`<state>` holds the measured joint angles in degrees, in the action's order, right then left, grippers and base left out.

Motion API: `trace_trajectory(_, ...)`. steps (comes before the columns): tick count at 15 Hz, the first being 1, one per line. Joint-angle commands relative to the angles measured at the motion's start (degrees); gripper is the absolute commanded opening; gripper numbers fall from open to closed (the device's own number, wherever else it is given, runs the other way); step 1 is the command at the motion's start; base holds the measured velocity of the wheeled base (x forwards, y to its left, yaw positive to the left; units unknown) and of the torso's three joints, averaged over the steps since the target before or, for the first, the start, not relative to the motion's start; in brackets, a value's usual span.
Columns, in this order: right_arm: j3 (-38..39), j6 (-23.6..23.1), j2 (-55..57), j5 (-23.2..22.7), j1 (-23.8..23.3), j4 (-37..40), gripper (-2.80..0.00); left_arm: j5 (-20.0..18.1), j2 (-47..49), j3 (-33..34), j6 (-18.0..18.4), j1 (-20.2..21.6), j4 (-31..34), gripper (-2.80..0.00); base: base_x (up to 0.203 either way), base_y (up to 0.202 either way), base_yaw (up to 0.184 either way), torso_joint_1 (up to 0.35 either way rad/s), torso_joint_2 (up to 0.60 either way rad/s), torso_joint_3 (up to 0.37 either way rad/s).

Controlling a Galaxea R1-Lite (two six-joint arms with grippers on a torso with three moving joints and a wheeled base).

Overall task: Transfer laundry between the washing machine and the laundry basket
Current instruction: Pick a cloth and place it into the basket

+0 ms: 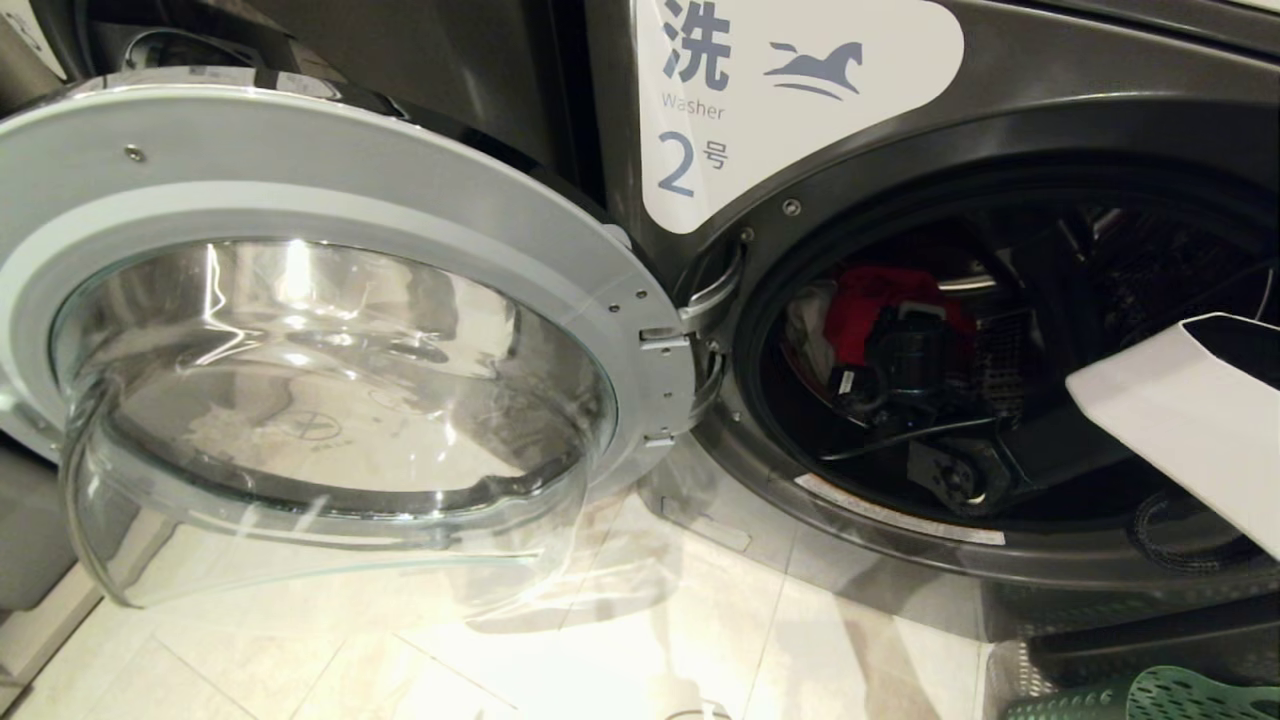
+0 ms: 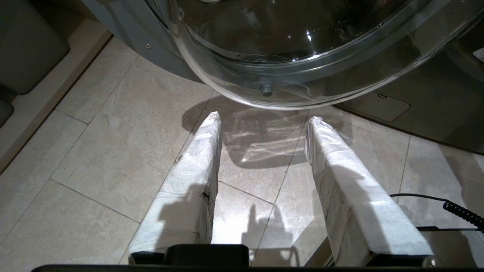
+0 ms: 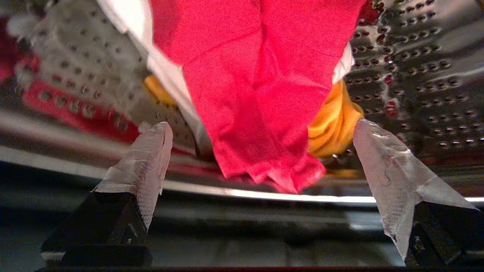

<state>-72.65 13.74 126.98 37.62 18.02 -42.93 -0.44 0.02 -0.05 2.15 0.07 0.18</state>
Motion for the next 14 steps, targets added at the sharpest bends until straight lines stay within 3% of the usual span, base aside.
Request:
trace_trajectory(1,-5.56,1.02,4.28,0.92,-0.34,1.94,0.0,0.0,-0.02,-0.04,-0.01,0.01,-0.01,-2.8,0.0,0.0,0.0,0.0,0.0,0.0)
trace_trajectory(9,-37.74,7.54,19.72,0.97,-4.8,25.39,0.0,0.0,0.01,-0.04,-0.01,0.01,-0.01,-2.8,0.0,0.0,0.0,0.0,0.0,0.0)
trace_trajectory(14,-39.76,11.2,22.45,0.62,-7.73,28.93,0.0,0.0,0.02,-0.01,0.05,0.05,-0.01,-2.8,0.0,0.0,0.0,0.001,0.0,-0.006)
